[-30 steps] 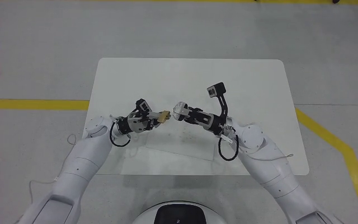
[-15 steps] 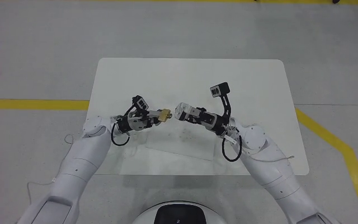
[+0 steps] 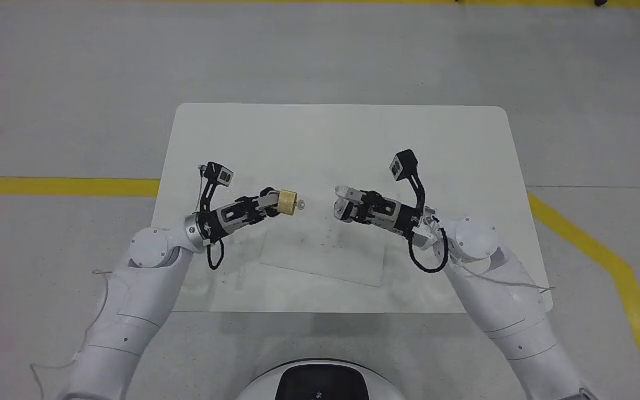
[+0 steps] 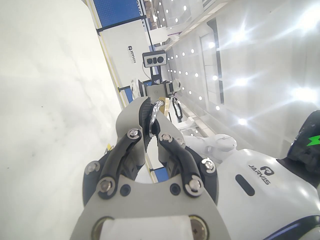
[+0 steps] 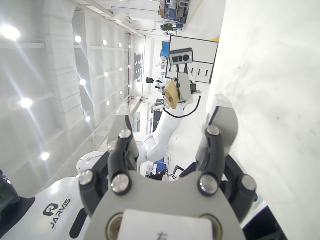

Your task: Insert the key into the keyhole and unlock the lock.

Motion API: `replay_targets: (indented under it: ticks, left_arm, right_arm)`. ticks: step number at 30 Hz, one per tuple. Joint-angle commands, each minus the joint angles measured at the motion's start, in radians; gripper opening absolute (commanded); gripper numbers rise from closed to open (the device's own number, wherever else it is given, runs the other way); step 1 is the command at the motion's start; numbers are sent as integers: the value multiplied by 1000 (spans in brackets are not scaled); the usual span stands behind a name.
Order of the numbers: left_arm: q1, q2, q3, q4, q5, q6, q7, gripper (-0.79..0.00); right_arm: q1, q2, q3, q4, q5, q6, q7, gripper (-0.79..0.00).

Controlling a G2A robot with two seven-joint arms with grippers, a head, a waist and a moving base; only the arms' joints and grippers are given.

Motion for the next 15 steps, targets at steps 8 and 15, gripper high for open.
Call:
replay_targets:
  ticks: [8, 15]
  left_arm:
    - [7, 3, -1, -1, 22, -5, 34, -785]
    - [4, 7, -1, 5, 24, 10, 24, -785]
  right_arm:
    - [42, -22, -62, 32, 80, 61, 11, -416]
    - [90, -42, -124, 55, 56, 86, -25, -419]
